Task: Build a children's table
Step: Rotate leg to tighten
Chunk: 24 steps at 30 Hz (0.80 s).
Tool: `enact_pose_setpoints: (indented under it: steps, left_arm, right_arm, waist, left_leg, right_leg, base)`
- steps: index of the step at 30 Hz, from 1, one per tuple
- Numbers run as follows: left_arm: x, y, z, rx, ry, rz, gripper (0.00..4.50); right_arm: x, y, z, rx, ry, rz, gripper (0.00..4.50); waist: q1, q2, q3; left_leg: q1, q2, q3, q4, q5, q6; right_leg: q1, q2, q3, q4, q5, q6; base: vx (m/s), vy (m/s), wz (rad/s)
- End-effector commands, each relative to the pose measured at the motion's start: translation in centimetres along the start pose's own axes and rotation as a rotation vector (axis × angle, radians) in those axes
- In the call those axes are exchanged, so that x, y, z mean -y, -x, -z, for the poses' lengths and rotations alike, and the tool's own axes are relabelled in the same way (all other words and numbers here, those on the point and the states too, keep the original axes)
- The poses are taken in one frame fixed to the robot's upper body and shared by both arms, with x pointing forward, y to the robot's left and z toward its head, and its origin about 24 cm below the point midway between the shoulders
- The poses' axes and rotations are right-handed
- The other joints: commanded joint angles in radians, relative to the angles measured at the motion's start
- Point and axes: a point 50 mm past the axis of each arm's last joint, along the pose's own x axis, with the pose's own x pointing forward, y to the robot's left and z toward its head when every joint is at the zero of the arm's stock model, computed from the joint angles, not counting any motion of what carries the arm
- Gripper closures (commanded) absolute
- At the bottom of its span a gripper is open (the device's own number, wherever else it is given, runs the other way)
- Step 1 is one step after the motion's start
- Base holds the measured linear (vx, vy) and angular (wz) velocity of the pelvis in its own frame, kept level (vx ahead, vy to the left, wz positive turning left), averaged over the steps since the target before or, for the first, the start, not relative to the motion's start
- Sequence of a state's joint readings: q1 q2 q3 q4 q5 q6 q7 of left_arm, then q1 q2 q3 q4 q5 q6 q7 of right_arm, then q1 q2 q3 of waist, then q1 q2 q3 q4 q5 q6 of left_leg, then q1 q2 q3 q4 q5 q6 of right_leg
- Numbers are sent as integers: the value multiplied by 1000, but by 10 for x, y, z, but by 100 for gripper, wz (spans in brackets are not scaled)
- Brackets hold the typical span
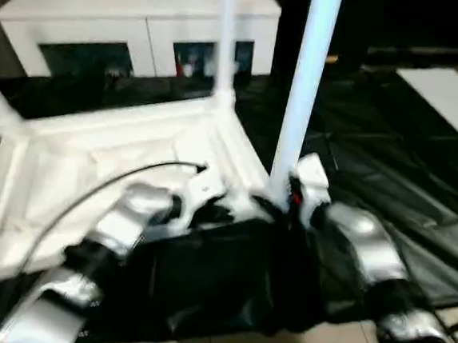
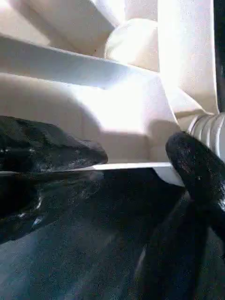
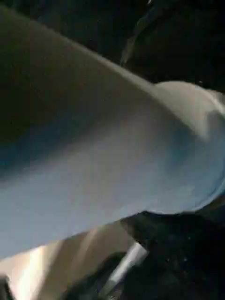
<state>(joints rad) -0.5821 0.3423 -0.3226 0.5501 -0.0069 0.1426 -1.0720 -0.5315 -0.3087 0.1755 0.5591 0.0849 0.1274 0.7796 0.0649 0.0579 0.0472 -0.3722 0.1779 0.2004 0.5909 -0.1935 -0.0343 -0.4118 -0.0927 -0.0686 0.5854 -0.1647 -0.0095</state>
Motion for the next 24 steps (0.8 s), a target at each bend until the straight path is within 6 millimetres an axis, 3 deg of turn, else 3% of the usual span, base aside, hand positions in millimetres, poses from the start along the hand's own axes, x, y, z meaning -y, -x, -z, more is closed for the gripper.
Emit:
enact_pose_setpoints:
  steps: [1, 5, 8, 10, 15, 20, 24]
  left_arm:
    - [18, -5, 0, 0, -2, 167, 450]
    - [21, 2, -2, 11, 3, 223, 450]
    - [20, 5, -2, 7, 1, 226, 450]
    - [18, 7, -2, 0, 2, 218, 450]
    - [19, 9, -3, -2, 7, 214, 450]
    - [18, 10, -1, -10, 3, 197, 450]
    - [15, 8, 0, -18, -1, 152, 450]
  right_arm:
    - [-6, 4, -1, -32, 68, -104, 5]
    - [-10, 12, -3, -38, 90, -216, 5]
    - [-13, 14, -6, -35, 84, -265, 5]
    - [-14, 14, -8, -33, 84, -287, 33]
    - [-14, 13, -8, -31, 67, -307, 71]
    - [-16, 14, -3, -33, 34, -319, 119]
    - [-14, 10, 1, -16, -21, -249, 144]
  waist:
    - [6, -9, -76]
    - [3, -10, -67]
    - [3, -13, -61]
    - [2, -13, -60]
    - [3, -16, -62]
    - [3, -17, -66]
    - [2, -15, -64]
  left_leg:
    - [10, 54, -22, -58, -99, 107]
    - [11, 53, -19, -62, -160, 98]
    - [14, 55, -20, -67, -222, 62]
    - [14, 55, -22, -69, -234, 45]
    - [12, 53, -24, -68, -215, 42]
    - [10, 52, -22, -62, -168, 62]
    - [10, 52, -22, -62, -179, 61]
  right_leg:
    - [60, -56, 38, -31, -16, -291]
    - [55, -55, 40, -44, -106, -288]
    - [50, -57, 43, -54, -209, -265]
    - [50, -57, 44, -56, -249, -250]
    - [51, -58, 45, -53, -243, -241]
    - [53, -57, 44, -46, -174, -259]
    - [50, -57, 44, -48, -194, -258]
  base:
    - [0, 0, 0]
    - [0, 0, 0]
    - [0, 0, 0]
    - [0, 0, 0]
    - [0, 0, 0]
    - [0, 0, 0]
    - [0, 0, 0]
